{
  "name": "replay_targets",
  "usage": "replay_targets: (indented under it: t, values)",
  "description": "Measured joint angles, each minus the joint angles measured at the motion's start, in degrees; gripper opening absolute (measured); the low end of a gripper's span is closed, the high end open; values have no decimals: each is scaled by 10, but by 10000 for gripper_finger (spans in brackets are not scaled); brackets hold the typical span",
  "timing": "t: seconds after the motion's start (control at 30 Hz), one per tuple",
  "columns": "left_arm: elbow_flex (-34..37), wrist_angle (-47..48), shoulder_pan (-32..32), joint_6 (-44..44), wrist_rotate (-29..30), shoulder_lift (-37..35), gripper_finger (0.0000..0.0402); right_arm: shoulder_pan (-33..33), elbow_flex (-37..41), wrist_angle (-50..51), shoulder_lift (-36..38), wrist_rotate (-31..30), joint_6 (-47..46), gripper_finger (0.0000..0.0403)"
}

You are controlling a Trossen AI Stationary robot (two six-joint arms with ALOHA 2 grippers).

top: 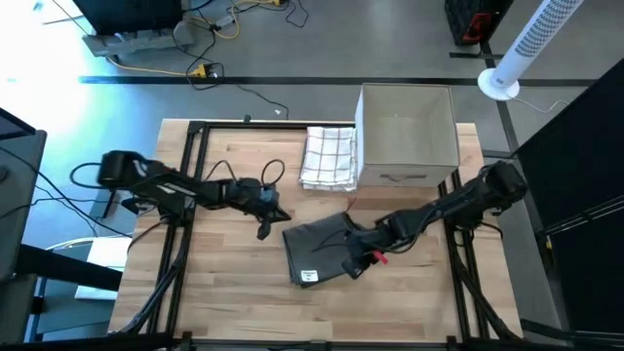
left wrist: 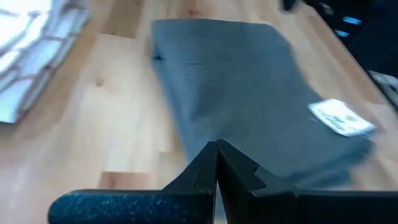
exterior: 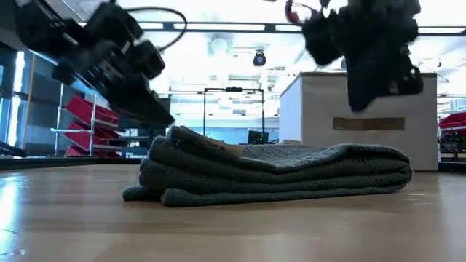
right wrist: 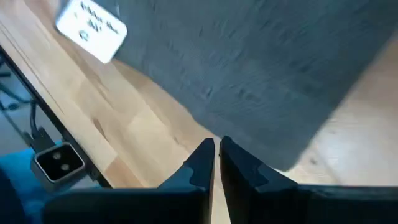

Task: Fold towel
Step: Fold the gray towel

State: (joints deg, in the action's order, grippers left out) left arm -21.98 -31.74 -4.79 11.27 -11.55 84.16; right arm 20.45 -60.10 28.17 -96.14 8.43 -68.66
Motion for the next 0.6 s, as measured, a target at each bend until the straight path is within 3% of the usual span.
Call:
replay_targets:
  t: [0.17, 0.37, 0.6]
  values:
    - [0, -61, -21, 22, -56, 77, 0, 7, 0, -10, -36, 15, 7, 1]
    - [-6, -74, 14, 63, -95, 152, 0, -9, 0, 10, -43, 8, 43, 0]
    - [-5, -46, 104, 131, -102, 127, 0, -66, 0, 73, -44, -35, 110, 0]
